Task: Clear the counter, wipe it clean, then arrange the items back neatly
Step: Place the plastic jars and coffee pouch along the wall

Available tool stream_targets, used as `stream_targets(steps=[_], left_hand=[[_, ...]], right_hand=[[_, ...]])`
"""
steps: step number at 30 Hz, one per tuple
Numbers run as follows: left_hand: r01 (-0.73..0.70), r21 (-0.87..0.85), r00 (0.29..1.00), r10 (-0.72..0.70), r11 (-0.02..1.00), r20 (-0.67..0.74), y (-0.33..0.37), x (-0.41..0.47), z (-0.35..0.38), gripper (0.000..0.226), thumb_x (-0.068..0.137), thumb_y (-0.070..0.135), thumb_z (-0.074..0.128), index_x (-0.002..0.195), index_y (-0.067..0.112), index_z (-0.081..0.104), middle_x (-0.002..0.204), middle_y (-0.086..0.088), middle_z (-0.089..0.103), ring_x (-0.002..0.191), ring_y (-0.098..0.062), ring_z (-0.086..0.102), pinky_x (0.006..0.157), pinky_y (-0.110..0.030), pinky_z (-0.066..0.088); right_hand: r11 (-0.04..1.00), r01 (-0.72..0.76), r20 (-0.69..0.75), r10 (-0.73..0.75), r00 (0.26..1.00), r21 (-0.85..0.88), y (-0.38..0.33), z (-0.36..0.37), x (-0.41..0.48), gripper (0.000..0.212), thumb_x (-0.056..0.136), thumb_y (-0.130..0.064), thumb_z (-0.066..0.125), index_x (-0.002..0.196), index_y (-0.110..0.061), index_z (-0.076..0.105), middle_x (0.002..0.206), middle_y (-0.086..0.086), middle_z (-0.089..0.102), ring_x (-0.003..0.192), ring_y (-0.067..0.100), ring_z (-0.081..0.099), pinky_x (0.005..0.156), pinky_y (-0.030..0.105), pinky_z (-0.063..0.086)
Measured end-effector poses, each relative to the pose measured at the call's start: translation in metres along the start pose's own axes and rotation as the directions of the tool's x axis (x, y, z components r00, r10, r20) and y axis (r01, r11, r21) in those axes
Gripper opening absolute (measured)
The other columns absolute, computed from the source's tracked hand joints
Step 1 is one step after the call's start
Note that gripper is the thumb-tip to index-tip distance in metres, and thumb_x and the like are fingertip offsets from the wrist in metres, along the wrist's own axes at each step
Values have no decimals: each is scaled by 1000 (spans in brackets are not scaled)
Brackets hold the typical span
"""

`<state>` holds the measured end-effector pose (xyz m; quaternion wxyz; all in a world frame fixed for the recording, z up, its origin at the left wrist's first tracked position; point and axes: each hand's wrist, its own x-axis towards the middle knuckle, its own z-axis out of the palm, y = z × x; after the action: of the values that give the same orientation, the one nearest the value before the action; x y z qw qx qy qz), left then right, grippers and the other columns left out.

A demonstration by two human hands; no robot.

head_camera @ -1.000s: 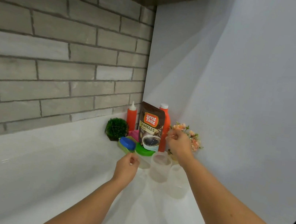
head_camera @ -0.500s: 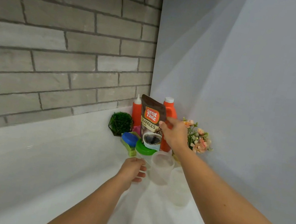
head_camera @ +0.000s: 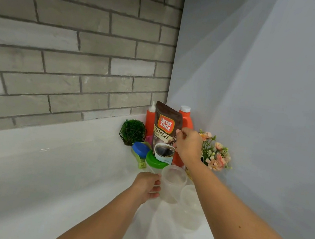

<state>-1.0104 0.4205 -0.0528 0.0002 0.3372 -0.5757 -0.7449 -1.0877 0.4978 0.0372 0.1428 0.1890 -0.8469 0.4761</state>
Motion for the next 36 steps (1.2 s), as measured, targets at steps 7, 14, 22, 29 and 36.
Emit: stream_targets(steps=[7, 14, 22, 29, 36], left_hand=[[24, -86, 999, -20, 996, 43, -1, -10, -11, 11, 93, 7, 51, 82, 6, 56, 80, -9, 51, 68, -20, 52, 63, -31, 51], [-81, -50, 996, 79, 995, -38, 11, -29, -54, 6, 93, 8, 52, 95, 4, 54, 80, -8, 51, 67, -19, 54, 54, -24, 53], [-144, -168, 958, 95, 975, -270, 18, -61, -163, 5, 92, 7, 53, 90, 4, 52, 78, -7, 51, 68, -19, 54, 58, -26, 53], [-239, -274, 880, 89, 932, -467, 14, -98, -288, 6, 91, 3, 53, 85, 2, 53, 79, -10, 52, 68, -21, 52, 60, -31, 51], [-289, -317, 800, 46, 903, -598, 10, -132, -407, 18, 92, 4, 52, 75, 6, 51, 77, -8, 51, 65, -18, 51, 41, -23, 51]], right_hand=[[996, 71, -10, -70, 997, 45, -13, -5, -3, 23, 95, -19, 49, 74, -12, 53, 76, 14, 65, 72, 29, 65, 66, 37, 54], [981, 185, -23, -184, 983, 62, -56, 3, -8, 25, 95, -17, 49, 80, -3, 62, 70, 9, 58, 67, 22, 56, 52, 25, 37], [950, 235, 24, -245, 969, 208, -123, 55, -24, 25, 94, -20, 48, 84, -2, 64, 81, 18, 68, 75, 34, 66, 69, 46, 54], [925, 237, 132, -285, 949, 297, -200, 129, -65, 25, 96, -21, 46, 91, -4, 64, 86, 16, 68, 78, 31, 66, 73, 46, 55], [915, 246, 161, -308, 938, 318, -269, 203, -111, 28, 96, -18, 47, 80, -2, 63, 80, 18, 68, 75, 33, 65, 66, 34, 52]])
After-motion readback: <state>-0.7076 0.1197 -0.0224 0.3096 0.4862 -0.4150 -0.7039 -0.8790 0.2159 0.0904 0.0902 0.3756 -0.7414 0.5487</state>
